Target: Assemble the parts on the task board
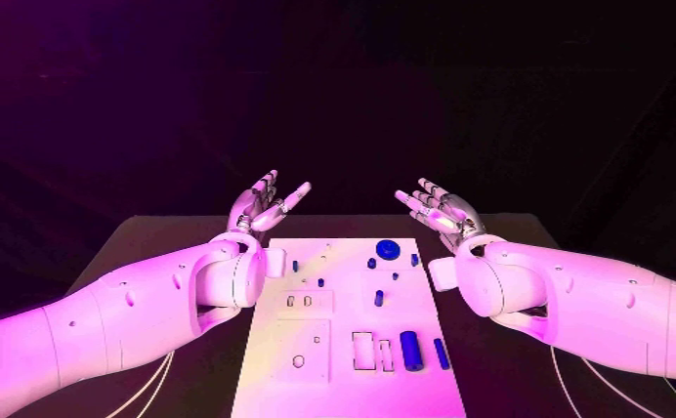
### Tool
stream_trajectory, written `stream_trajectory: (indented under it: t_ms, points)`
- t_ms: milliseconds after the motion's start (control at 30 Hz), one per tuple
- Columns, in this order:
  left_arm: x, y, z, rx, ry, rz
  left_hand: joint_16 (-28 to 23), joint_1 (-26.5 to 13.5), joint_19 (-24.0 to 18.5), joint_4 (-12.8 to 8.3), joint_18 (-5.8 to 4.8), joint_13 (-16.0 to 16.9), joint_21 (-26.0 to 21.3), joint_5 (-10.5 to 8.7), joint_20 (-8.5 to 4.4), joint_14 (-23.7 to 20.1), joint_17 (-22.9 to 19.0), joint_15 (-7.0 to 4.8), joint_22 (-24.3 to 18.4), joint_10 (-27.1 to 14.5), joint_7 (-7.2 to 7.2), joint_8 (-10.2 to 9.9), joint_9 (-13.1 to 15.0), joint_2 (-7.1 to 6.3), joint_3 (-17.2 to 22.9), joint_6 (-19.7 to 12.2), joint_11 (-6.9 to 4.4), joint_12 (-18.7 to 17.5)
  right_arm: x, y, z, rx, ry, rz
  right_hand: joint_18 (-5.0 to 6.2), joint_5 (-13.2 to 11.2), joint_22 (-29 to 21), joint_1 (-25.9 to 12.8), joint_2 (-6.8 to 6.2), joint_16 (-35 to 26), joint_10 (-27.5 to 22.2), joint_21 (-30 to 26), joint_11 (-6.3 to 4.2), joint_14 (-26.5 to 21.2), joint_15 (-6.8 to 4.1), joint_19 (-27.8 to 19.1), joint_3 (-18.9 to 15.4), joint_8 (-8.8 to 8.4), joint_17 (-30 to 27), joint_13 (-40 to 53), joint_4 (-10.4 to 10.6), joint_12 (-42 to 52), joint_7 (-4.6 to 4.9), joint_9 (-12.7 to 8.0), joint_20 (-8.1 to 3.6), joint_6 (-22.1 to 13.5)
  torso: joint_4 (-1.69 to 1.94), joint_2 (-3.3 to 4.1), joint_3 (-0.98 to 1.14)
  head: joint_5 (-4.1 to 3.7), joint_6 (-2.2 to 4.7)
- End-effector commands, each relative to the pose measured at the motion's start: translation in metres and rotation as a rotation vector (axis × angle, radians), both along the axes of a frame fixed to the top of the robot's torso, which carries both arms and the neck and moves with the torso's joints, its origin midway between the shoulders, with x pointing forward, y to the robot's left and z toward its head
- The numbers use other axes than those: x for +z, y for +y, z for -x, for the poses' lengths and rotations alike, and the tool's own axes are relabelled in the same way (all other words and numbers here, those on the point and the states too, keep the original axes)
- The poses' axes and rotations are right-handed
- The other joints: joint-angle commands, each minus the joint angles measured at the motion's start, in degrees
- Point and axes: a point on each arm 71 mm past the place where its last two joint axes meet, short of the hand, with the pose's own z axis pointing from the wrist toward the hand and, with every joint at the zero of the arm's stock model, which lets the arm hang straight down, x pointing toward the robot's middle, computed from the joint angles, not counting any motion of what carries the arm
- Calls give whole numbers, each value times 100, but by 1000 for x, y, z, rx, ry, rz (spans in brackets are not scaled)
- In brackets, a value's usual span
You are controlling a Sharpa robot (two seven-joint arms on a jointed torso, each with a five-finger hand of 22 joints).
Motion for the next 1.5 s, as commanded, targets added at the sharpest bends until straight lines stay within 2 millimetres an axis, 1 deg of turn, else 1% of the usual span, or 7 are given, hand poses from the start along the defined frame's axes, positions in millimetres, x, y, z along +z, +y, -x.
stream_trajectory:
  t_ms: [33,333,433,500,600,667,1500]
  points:
    - [3,-7,-2,-92,-20,39,31,281,21,80,87,10,38,45,104,11,8,58,11,11,272,24,11,-51,8,75,68,20,-1,9,-1,163,52,-36,87,47,27,368,6,47,145,52,91,127,104,52,99,62,31,23,-49,42,998,28,84,138,-1,1,0,1,0]
    - [5,9,2,-119,-24,33,121,412,67,74,143,62,65,7,152,318,80,120,26,337,491,113,73,100,166,388,310,93,12,-2,-19,202,-140,196,134,32,206,1129,-38,452,1811,417,75,1727,53,826,386,455,305,158,-682,280,983,309,72,1424,-12,69,-11,48,-118]
    - [7,15,5,-123,-34,25,597,588,1196,54,-141,194,470,-69,187,1704,369,440,246,1460,778,410,262,446,530,1320,629,364,19,-4,-25,211,-216,295,319,32,441,1338,-88,802,3242,920,-44,2975,-124,2047,526,803,502,249,-935,530,950,525,64,2441,-12,124,-15,45,-123]
    - [9,18,7,-126,-41,18,1299,699,2809,36,-3,321,1108,-117,168,3513,754,297,556,2646,816,677,419,672,740,2085,707,684,23,-5,-28,222,-259,358,415,177,563,1375,-133,964,3968,1233,-114,3693,-215,2862,635,971,592,261,-1053,584,907,628,56,3001,-8,153,-16,37,-122]
    - [14,22,9,-141,-53,9,1548,817,3326,-14,135,423,1311,-167,151,4155,893,115,585,4120,758,1156,689,789,924,3384,566,1050,29,-5,-33,247,-317,464,560,215,581,1348,-214,1093,4490,1390,-239,4233,-369,3269,826,1217,638,259,-1151,581,810,773,39,3895,-2,211,-20,35,-120]
    - [17,24,11,-152,-61,2,1688,883,3702,-22,216,379,1443,-165,114,4577,1039,-8,591,4526,683,1274,730,788,1060,3598,457,1034,32,-4,-36,268,-344,535,601,262,601,1317,-292,1139,4715,1505,-311,4521,-452,3553,976,1236,645,246,-1209,505,754,781,0,4147,6,244,-30,23,-108]
    - [51,22,50,-263,-68,36,2358,989,4576,-48,206,400,1863,-177,-220,5323,1825,-325,631,5615,530,1528,948,441,1824,4040,210,879,48,26,-39,522,-440,1303,595,282,1796,974,-900,2707,6351,3656,-976,7442,-1387,5400,1060,1347,2251,300,-1077,261,181,1052,-997,5231,185,763,-156,-190,-35]
